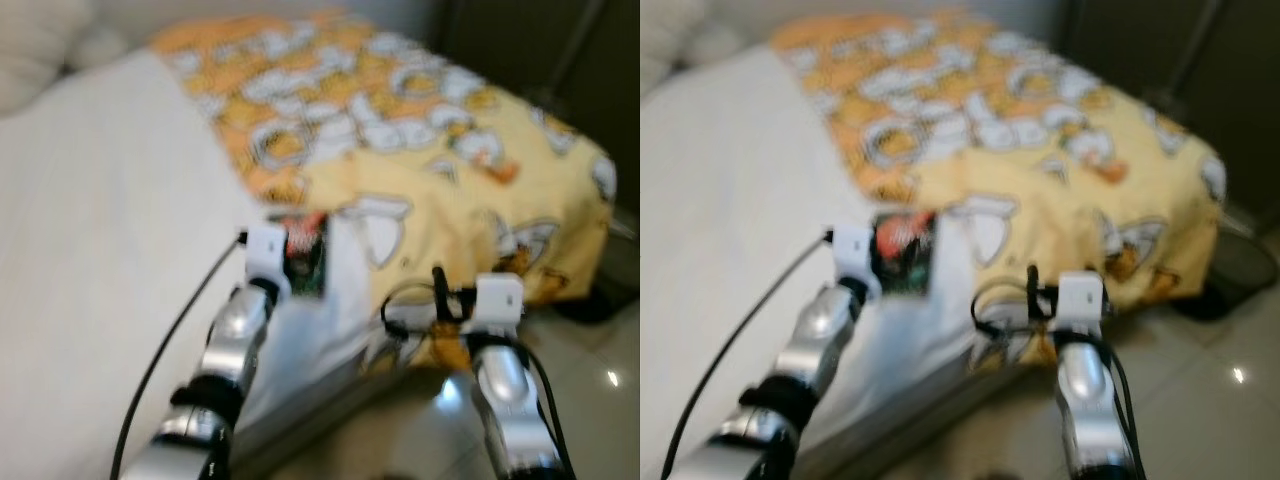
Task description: Clean up the room
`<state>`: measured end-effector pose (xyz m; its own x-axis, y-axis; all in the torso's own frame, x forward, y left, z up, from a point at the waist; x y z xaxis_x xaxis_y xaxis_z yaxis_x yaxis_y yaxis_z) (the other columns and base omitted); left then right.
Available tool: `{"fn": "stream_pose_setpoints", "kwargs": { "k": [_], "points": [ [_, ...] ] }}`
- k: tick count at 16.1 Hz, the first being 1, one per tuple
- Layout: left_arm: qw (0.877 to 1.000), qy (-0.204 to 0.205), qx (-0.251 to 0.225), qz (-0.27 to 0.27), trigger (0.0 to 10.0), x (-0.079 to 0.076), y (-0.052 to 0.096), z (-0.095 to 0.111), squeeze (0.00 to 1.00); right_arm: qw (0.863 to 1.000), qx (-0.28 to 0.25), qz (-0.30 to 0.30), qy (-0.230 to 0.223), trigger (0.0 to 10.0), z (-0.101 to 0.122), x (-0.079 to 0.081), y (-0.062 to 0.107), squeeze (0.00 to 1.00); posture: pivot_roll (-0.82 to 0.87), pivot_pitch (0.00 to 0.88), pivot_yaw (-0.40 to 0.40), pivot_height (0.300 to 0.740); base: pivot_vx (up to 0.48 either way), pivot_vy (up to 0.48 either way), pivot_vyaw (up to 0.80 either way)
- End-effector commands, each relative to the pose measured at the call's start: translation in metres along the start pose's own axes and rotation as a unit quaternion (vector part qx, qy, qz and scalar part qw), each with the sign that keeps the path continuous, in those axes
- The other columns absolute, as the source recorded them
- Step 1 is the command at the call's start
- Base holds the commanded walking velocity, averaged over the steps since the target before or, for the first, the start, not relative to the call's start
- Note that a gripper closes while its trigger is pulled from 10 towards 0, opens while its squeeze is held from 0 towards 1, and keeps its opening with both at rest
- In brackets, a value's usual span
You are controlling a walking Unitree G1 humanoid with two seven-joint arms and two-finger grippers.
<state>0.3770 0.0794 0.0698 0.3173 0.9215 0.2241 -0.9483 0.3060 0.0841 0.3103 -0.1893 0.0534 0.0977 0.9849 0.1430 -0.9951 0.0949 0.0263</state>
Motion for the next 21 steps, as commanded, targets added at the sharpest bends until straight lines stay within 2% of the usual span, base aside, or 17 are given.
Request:
{"fn": "stream_pose_setpoints", "kwargs": {
  "k": [1, 2, 4, 5, 6, 7, 8, 9, 11, 12, 13, 14, 17, 18, 19, 21],
  "points": [
    [0.999, -0.028, 0.031, 0.013, 10.0, -0.002, -0.003, -0.008, 0.00, 1.000, 0.003, -0.001, 0.008, 10.0, 0.003, -0.006, 0.001, 0.00, -0.04, 0.000, -0.005, 0.740, 0.480, 0.000, 0.00],
    [0.995, -0.032, 0.081, 0.056, 10.0, 0.015, -0.003, -0.024, 0.00, 1.000, 0.021, 0.023, 0.006, 10.0, -0.001, -0.001, 0.004, 0.00, -0.06, 0.000, -0.017, 0.740, 0.000, 0.000, 0.00],
    [0.983, -0.032, 0.147, 0.107, 10.0, 0.038, 0.003, -0.046, 0.00, 0.998, 0.034, 0.053, -0.005, 10.0, -0.003, 0.005, 0.011, 0.00, -0.08, 0.000, -0.033, 0.740, 0.000, 0.000, 0.00],
    [0.981, -0.030, 0.157, 0.113, 10.0, 0.042, 0.004, -0.049, 0.00, 0.997, 0.041, 0.066, 0.004, 10.0, -0.005, 0.007, 0.013, 0.00, -0.10, 0.000, -0.032, 0.740, 0.000, 0.000, 0.00],
    [0.976, -0.023, 0.172, 0.131, 10.0, 0.055, 0.007, -0.054, 0.00, 0.995, 0.053, 0.083, 0.018, 10.0, -0.009, 0.011, 0.019, 0.00, -0.11, 0.000, -0.035, 0.740, 0.000, 0.000, 0.44],
    [0.975, -0.019, 0.174, 0.137, 10.0, 0.059, 0.008, -0.055, 0.00, 0.995, 0.060, 0.080, 0.015, 10.0, -0.011, 0.010, 0.024, 0.00, -0.11, 0.000, -0.040, 0.740, 0.000, 0.000, 0.45],
    [0.973, 0.054, 0.178, 0.138, 10.0, 0.059, 0.008, -0.059, 0.00, 0.994, 0.068, 0.081, 0.016, 10.0, -0.015, 0.009, 0.030, 0.00, -0.11, 0.000, -0.037, 0.740, 0.000, 0.000, 0.44],
    [0.971, 0.070, 0.185, 0.138, 10.0, 0.060, 0.009, -0.061, 0.00, 0.993, 0.073, 0.086, 0.019, 10.0, -0.017, 0.010, 0.032, 0.00, -0.11, 0.000, -0.037, 0.740, 0.000, 0.000, 0.44],
    [0.970, 0.076, 0.180, 0.146, 10.0, 0.067, 0.010, -0.060, 0.00, 0.991, 0.083, 0.098, 0.027, 10.0, -0.020, 0.013, 0.034, 0.00, -0.11, 0.000, -0.041, 0.740, 0.000, 0.000, 0.41],
    [0.973, 0.069, 0.177, 0.131, 10.0, 0.064, 0.010, -0.061, 0.00, 0.989, 0.100, 0.102, 0.024, 10.0, -0.025, 0.015, 0.035, 0.00, -0.11, 0.000, -0.044, 0.740, 0.000, 0.000, 0.00],
    [0.975, 0.078, 0.169, 0.118, 10.0, 0.060, 0.009, -0.059, 0.00, 0.986, 0.115, 0.119, 0.027, 10.0, -0.030, 0.020, 0.038, 0.00, -0.11, 0.000, -0.050, 0.740, 0.000, 0.000, 0.00],
    [0.979, 0.051, 0.167, 0.109, 10.0, 0.058, 0.008, -0.058, 0.00, 0.982, 0.132, 0.137, 0.021, 10.0, -0.036, 0.025, 0.043, 0.00, -0.11, 0.000, -0.060, 0.740, 0.000, 0.000, 0.00],
    [0.983, -0.018, 0.165, 0.082, 10.0, 0.048, 0.008, -0.059, 0.00, 0.947, 0.220, 0.234, 0.009, 10.0, -0.069, 0.053, 0.065, 0.00, -0.11, 0.105, -0.048, 0.740, 0.000, 0.000, 0.00],
    [0.984, -0.027, 0.161, 0.074, 10.0, 0.045, 0.008, -0.059, 0.00, 0.945, 0.223, 0.241, 0.010, 10.0, -0.070, 0.055, 0.066, 0.00, -0.10, 0.117, -0.043, 0.740, 0.000, 0.000, 0.00],
    [0.981, -0.074, 0.165, 0.067, 10.0, 0.044, 0.008, -0.059, 0.00, 0.943, 0.217, 0.251, 0.012, 10.0, -0.068, 0.060, 0.063, 0.00, -0.10, 0.136, -0.037, 0.740, 0.000, 0.000, 0.00],
    [0.976, -0.109, 0.173, 0.081, 10.0, 0.053, 0.011, -0.061, 0.00, 0.946, 0.206, 0.249, 0.003, 10.0, -0.063, 0.065, 0.061, 0.00, -0.09, 0.173, -0.009, 0.740, 0.000, 0.000, 0.00]
  ]
}}
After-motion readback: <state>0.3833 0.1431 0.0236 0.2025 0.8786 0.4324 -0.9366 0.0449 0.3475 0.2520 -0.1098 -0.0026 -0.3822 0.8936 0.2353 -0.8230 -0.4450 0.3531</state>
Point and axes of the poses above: a point about 5 cm out from each wrist's last joint towards the gripper, its own y axis pointing back from the gripper into the wrist, its own z axis along the axis of the wrist's last joint, x = y × z, the point moved 5 cm from there along -y, pointing out of the wrist towards the gripper, and after that the axes turned 14 degrees about -y, right-handed, at the moved point
